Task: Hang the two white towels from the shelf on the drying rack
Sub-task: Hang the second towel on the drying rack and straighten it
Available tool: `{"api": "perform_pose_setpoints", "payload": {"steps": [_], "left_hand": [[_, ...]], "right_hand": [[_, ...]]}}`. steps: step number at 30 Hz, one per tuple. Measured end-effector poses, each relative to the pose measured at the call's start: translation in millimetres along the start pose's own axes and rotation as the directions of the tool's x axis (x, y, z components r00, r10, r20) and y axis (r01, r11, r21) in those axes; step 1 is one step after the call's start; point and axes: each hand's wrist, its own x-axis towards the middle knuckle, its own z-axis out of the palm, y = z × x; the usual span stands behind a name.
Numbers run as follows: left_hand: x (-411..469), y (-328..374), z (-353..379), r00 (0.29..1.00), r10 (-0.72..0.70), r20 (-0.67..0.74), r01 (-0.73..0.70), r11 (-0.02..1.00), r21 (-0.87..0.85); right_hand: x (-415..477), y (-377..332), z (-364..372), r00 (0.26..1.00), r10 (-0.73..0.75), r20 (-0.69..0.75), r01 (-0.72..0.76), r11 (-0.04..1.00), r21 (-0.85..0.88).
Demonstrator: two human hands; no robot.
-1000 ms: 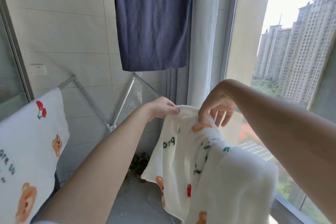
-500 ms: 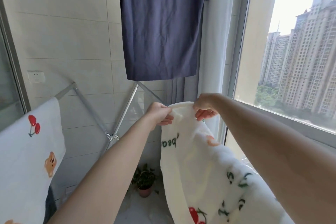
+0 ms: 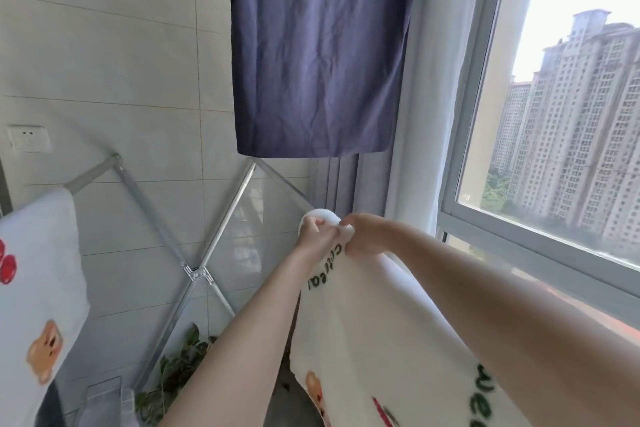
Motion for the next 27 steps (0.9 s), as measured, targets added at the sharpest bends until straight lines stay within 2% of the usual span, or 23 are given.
{"api": "perform_pose_setpoints", "payload": {"steps": [2,5,7,9,11,15,17,19,21,25,27], "left_hand": [[7,2,3,1.0,0.008,-0.014,-0.008,1.0,-0.003],[15,12,4,0.994,0.006,-0.112,0.002,0.997,0.074],[20,16,1,0.983,-0.026,-0.184,0.063,0.978,0.199],[23,16,-10,0.968,-0.062,-0.243,0.144,0.932,0.333],[19,9,-22,0.969,-0.083,-0.234,0.142,0.958,0.25],[13,-1,-28,0.962,0.026,-0.27,0.024,0.983,0.18],[10,0,-20,0.974,0.088,-0.208,-0.06,0.989,0.136],[7,3,-10,0.982,0.119,-0.144,-0.105,0.989,0.104],[7,6,-5,0.988,0.138,-0.073,-0.127,0.982,0.139],[16,14,0,0.992,0.11,0.059,-0.122,0.958,0.261],[24,18,1,0.988,0.107,0.111,-0.135,0.946,0.295]], "right_hand": [[9,-5,2,0.998,-0.065,-0.021,0.065,0.998,-0.013],[19,-9,8,0.993,-0.068,-0.093,0.067,0.998,-0.014],[20,-5,10,0.988,-0.048,-0.148,0.059,0.995,0.077],[13,2,6,0.992,-0.033,-0.123,0.044,0.995,0.09],[5,8,-1,0.997,-0.009,-0.076,0.009,1.0,0.009],[-8,12,-15,1.0,0.013,0.004,-0.013,0.996,-0.093],[-11,11,-16,0.999,0.031,0.033,-0.027,0.994,-0.11],[-10,10,-14,0.999,0.05,-0.007,-0.05,0.998,-0.037],[-11,8,-11,0.999,0.045,-0.029,-0.045,0.999,-0.003],[-9,5,-6,0.999,0.016,0.046,-0.009,0.988,-0.152],[-5,7,-1,0.998,0.021,0.056,-0.012,0.987,-0.161]]}}
